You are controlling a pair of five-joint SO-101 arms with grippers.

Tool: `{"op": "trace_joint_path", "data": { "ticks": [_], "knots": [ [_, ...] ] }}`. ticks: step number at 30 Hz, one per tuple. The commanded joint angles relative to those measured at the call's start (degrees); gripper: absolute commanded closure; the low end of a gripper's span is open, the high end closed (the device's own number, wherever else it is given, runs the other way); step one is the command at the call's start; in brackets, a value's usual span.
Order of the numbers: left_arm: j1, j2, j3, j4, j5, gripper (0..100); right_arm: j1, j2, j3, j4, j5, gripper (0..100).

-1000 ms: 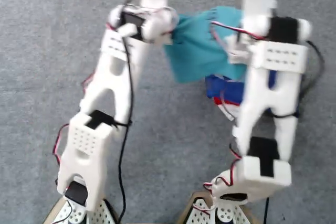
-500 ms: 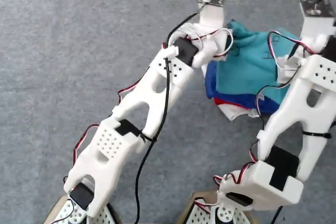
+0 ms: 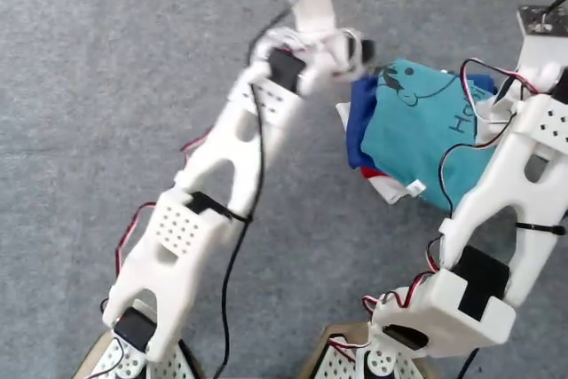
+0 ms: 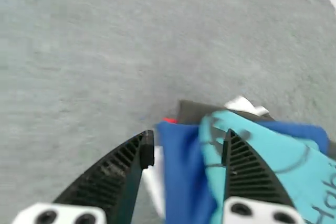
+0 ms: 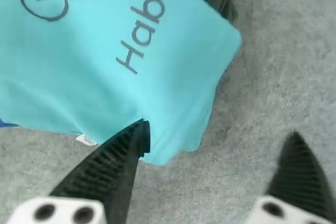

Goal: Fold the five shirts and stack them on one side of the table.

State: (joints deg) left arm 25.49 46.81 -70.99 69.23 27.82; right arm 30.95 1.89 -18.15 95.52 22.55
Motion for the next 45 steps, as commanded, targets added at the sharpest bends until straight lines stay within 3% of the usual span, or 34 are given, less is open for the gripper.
{"op": "trace_joint_path", "data": {
  "ticks": [1,2,4,7,10,17,22,26,32,38,45],
  "knots": [
    [-6.11,-1.23,-8.84,8.53,0.18,78,0.35,-0.75,-6.2,3.43,-2.29,91.7],
    [-7.87,-1.32,-10.42,11.25,-0.88,78,0.09,-0.75,-7.6,4.48,-3.69,99.7],
    [-10.95,-1.32,-13.93,16.7,-5.19,80,-0.26,-0.84,-8.4,5.89,-5.89,92.9],
    [-13.41,-1.32,-20.7,24.62,-15.65,98,-0.97,-4.18,-7.78,5.71,-6.68,99.0],
    [-16.13,-1.41,-24.57,31.91,-23.38,96,-4.75,-11.91,-4.09,5.71,-6.51,98.6],
    [-28.62,-11.78,-24.22,31.91,-22.59,97,-17.14,-34.68,18.42,4.84,-6.42,98.5],
    [-32.66,-20.92,-20.97,32.0,-22.59,97,-19.16,-46.73,39.69,-1.41,-6.59,98.4],
    [-33.1,-30.77,-4.62,32.0,-22.59,97,-19.6,-55.25,54.2,-7.65,-6.86,98.4],
    [-32.75,-58.02,35.91,31.3,-23.03,97,-19.6,-67.91,69.32,-15.65,-6.42,98.4],
    [-33.19,-82.46,77.76,20.04,-23.12,97,-23.3,-77.67,80.13,-19.43,-6.42,98.4],
    [-33.19,-114.73,115.12,13.1,-23.21,97,-28.48,-88.48,88.22,-19.96,-6.95,98.4]
  ]
}}
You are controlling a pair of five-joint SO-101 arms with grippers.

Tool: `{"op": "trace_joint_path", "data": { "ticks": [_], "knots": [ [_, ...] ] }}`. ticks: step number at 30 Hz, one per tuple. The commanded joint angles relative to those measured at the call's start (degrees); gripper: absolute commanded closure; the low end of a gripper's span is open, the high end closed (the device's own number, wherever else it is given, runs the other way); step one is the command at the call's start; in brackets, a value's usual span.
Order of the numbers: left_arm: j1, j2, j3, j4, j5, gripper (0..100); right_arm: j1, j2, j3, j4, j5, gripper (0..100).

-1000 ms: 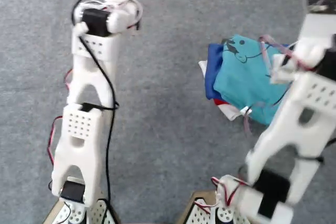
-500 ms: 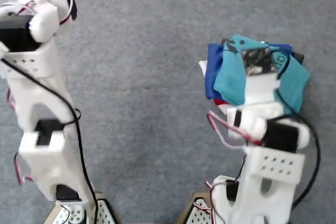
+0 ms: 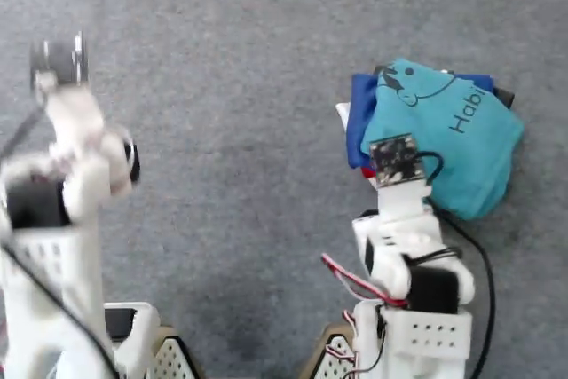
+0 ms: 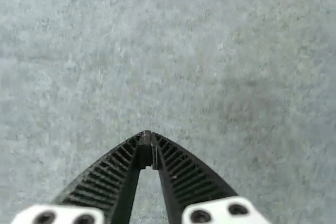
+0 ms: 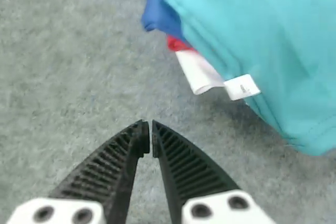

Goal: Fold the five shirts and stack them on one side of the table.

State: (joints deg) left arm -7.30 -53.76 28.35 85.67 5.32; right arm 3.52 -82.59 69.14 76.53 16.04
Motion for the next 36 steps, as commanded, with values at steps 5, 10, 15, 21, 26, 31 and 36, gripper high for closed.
{"op": "trace_joint_path", "data": {
  "ticks": [5,10,15,21,26,31,36],
  "knots": [
    [-0.48,-37.71,36.7,-6.42,-10.64,97,-0.97,-13.76,8.04,-0.88,-0.44,98.4],
    [-0.48,-50.81,41.8,-4.75,-20.13,97,-0.97,-25.71,17.01,-0.44,-0.44,98.4],
    [-0.48,-47.74,44.88,-3.52,-23.91,97,-0.97,-24.92,23.25,-1.14,-0.44,98.4],
    [-0.4,-50.46,51.3,-3.69,-23.82,97,-0.62,-25.8,27.3,-1.85,-0.44,98.4],
    [-1.63,-50.55,57.54,-7.38,-23.91,97,-0.88,-25.8,27.3,-1.85,-0.44,98.4],
    [-3.47,-50.55,65.8,-10.9,-24.26,97,-0.79,-25.8,27.3,-1.85,-0.35,98.4],
    [-5.14,-50.11,68.97,-12.57,-24.0,97,-0.88,-25.8,27.3,-1.85,-0.26,98.4]
  ]
}}
